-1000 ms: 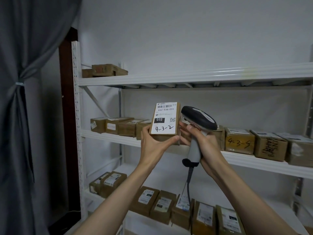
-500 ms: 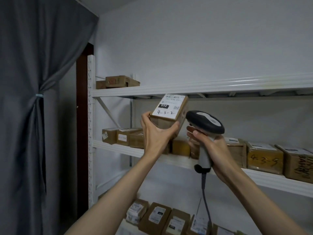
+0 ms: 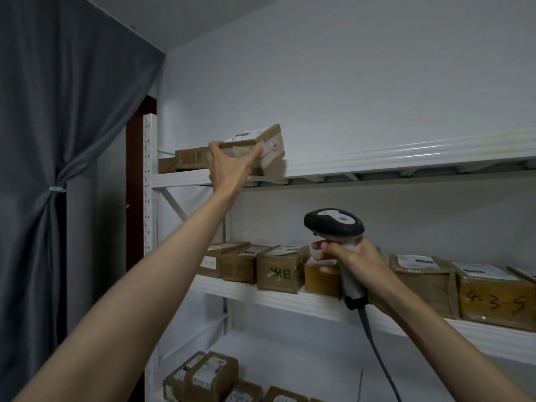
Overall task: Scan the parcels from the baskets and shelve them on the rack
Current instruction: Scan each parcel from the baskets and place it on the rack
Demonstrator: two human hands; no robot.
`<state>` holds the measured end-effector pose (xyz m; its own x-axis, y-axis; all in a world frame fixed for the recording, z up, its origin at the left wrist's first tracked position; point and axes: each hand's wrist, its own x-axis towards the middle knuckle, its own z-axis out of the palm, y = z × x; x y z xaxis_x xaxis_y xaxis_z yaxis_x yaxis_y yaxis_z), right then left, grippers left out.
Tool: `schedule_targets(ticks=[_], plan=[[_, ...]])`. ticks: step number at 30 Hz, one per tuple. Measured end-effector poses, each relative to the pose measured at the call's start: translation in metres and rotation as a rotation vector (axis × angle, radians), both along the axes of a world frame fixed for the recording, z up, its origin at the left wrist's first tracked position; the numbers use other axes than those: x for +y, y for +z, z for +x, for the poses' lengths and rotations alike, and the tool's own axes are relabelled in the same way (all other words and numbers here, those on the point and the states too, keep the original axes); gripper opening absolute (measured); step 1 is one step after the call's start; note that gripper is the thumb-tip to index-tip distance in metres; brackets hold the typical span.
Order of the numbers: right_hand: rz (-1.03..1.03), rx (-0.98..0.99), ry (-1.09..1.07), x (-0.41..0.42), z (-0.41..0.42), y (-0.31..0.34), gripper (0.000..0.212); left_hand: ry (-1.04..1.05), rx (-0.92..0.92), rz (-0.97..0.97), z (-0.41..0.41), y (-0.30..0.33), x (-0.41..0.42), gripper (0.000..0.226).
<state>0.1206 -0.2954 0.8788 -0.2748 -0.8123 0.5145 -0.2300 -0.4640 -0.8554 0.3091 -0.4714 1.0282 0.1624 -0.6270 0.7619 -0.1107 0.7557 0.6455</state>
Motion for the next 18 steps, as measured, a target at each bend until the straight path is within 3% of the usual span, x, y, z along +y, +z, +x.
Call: schedule_targets(ticks=[6,18], plan=[[0.098,-0.028,0.056,-0.024,-0.004,0.011,0.019,0.015,-0.012,0.006,-0.004,0.036,-0.040,0.090],[0.099,-0.073,0.119,-0.043,-0.013,0.011,0.021,0.058,-0.064,0.199,-0.036,0.083,-0.128,0.101]])
